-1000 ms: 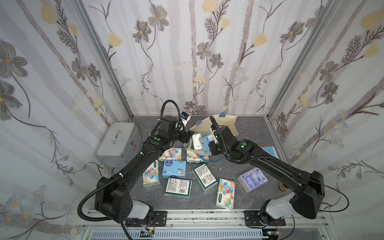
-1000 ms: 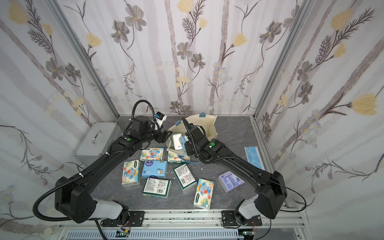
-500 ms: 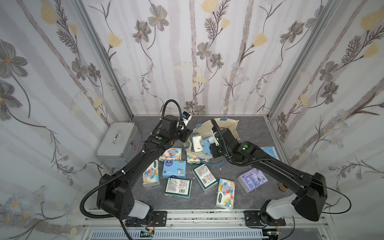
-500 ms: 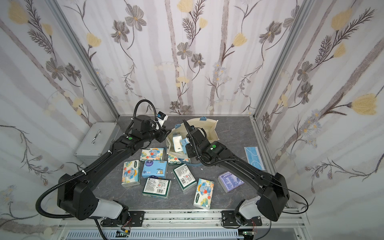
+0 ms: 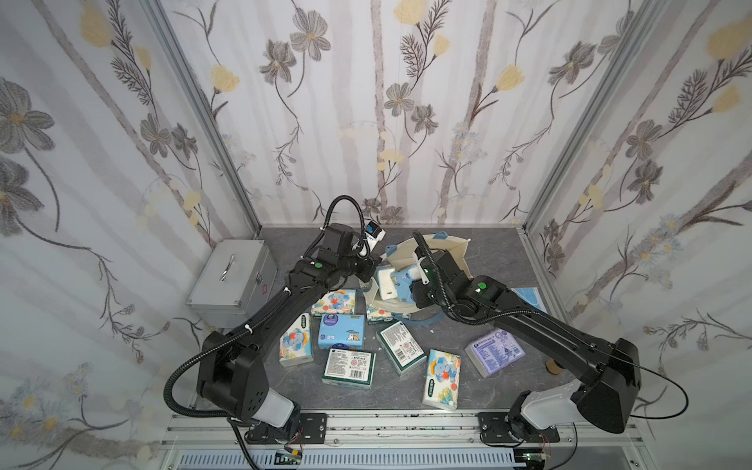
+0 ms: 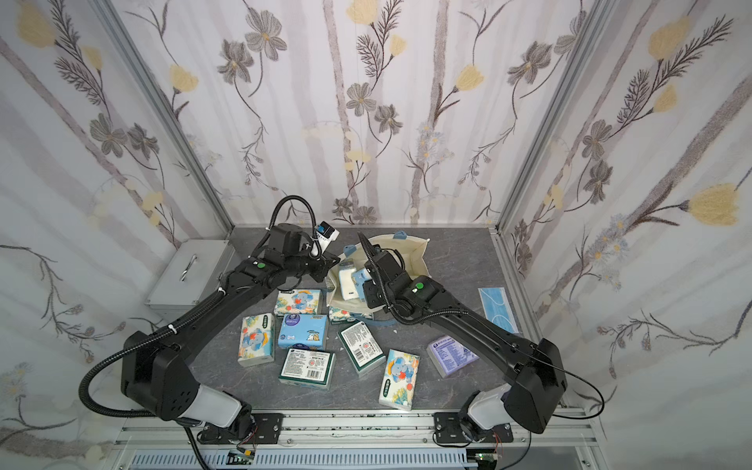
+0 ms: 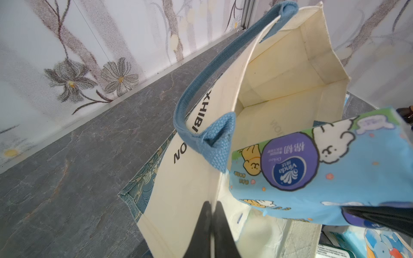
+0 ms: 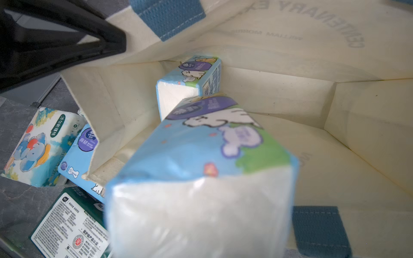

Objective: Put tissues into the canvas bag
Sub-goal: Adjust the canvas bag at the center of the board, then place the pack of facial tissues in the canvas bag.

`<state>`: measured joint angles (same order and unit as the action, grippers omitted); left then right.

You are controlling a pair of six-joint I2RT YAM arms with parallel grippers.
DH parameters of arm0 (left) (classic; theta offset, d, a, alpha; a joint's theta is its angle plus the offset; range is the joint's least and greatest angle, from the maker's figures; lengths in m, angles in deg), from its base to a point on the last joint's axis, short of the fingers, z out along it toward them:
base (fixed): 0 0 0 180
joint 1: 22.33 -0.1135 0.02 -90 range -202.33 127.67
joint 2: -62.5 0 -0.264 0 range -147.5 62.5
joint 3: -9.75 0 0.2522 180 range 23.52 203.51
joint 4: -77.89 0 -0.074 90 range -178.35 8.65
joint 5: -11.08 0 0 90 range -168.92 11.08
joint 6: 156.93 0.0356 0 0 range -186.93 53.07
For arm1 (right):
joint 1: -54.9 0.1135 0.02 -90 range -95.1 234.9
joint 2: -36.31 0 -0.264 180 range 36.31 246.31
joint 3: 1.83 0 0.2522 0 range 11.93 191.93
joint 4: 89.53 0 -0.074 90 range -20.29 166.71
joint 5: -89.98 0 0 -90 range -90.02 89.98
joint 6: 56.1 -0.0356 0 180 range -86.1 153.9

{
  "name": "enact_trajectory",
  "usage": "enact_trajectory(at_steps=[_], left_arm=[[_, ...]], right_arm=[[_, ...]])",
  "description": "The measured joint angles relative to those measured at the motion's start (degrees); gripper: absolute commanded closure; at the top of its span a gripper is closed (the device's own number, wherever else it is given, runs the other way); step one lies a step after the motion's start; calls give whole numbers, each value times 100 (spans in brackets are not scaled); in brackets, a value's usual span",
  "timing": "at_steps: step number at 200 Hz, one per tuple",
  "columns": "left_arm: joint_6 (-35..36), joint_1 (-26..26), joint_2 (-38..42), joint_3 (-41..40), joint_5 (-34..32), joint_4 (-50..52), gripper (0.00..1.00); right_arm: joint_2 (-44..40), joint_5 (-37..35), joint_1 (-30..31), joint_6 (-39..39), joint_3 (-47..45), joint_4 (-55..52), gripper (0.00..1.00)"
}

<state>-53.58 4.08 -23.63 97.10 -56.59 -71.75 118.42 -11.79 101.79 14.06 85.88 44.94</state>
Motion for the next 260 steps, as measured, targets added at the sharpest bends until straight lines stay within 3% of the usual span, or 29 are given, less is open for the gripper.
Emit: enact_trajectory(at_steps=[92,149,216,238,260], left_arm=[[35,0,33,4,35,74,95],[11,0,33,2,66,76,94],[-44,-11,0,2,149,76,93],[-96,-11,-9,2,149,79,93],[-133,-11,-13,4,166,81,93]], right_arm=[[122,-807,-549,-26,13,87,67],[828,-260,-570,-313,-271,1233,71],[1696,-35,-564,-474,-422,2608,68],[1871,7,-564,-516,-404,2828,51],[1921,144,-564,-516,-387,2861,21]])
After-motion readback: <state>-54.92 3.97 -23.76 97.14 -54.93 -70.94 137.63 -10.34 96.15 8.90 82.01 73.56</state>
